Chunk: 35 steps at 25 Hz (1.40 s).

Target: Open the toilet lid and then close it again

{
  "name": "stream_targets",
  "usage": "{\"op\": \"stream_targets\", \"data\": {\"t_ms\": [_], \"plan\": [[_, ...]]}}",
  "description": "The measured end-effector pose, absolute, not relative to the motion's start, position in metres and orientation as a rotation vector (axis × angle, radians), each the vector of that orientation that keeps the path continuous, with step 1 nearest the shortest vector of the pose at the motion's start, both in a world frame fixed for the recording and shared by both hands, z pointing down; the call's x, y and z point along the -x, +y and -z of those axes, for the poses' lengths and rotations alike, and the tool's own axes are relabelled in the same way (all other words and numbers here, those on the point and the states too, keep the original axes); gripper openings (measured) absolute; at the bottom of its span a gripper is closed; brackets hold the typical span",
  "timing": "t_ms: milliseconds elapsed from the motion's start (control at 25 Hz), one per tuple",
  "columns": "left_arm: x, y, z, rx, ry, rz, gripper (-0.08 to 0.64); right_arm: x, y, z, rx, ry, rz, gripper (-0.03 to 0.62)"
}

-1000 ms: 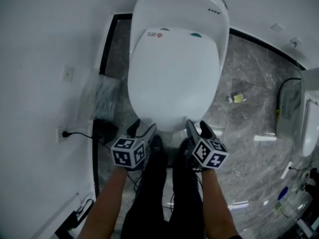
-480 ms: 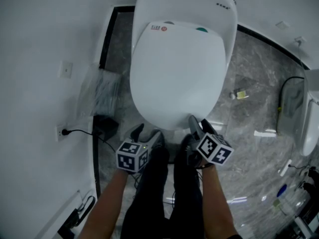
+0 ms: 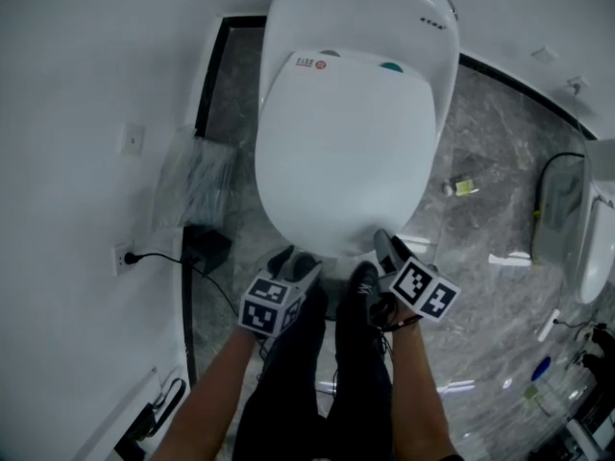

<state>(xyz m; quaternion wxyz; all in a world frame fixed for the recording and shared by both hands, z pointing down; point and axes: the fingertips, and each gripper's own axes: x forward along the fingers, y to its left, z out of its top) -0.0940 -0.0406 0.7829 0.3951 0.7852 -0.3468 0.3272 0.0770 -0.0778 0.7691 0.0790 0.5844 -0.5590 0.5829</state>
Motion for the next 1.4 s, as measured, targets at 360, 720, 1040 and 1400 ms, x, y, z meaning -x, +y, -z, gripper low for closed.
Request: {"op": "stream_targets", "data": {"t_ms": [360,720,1040,1400], "plan": [[0.098,-0.044,-0.779,-2.006,-0.873,-0.884,0.195,-0.080,-0.078,-0.753,-1.760,-1.661,-1.783,0.187],[0.097,-0.049,-0.743,-2.088,-0.861,-0.841,0.163,-0.082,-0.080,-0.726,-1.760,-1.665,-1.744,0.170],[0.095,-0.062,-0.689,-2.182,-0.876,-0.782,0.146,-0.087,-0.089,-0.684,-1.815,-1.709,-1.753,0.139],[0.094,-0.090,-0.636,-2.290,-0.926,-0.743,0.100,-0.094,-0.108,-0.638,-1.880,-1.771,-1.699,0.120]]}}
